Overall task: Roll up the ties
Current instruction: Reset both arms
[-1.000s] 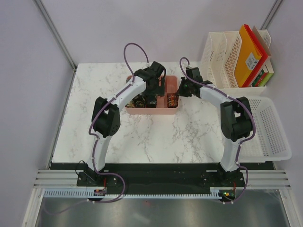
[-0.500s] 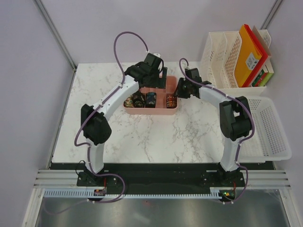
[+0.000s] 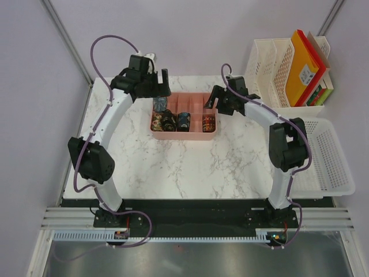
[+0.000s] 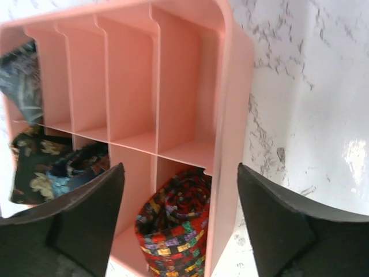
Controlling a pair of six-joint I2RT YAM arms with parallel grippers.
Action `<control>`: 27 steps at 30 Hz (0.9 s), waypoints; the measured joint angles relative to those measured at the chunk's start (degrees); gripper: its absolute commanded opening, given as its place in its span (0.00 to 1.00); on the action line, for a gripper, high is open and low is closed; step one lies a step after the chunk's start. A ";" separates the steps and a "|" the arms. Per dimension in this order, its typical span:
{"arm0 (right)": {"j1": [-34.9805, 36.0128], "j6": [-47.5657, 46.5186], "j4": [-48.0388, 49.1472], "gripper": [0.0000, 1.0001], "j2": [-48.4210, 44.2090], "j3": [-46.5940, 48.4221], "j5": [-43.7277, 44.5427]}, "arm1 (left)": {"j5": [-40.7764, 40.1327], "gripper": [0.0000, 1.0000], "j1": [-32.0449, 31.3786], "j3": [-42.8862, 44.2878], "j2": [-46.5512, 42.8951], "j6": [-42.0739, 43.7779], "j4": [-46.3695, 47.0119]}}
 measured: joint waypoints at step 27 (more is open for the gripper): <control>2.51 -7.30 -4.15 0.81 -24.61 -28.22 -8.15 | 24.39 0.80 12.66 -47.54 -17.75 28.92 4.55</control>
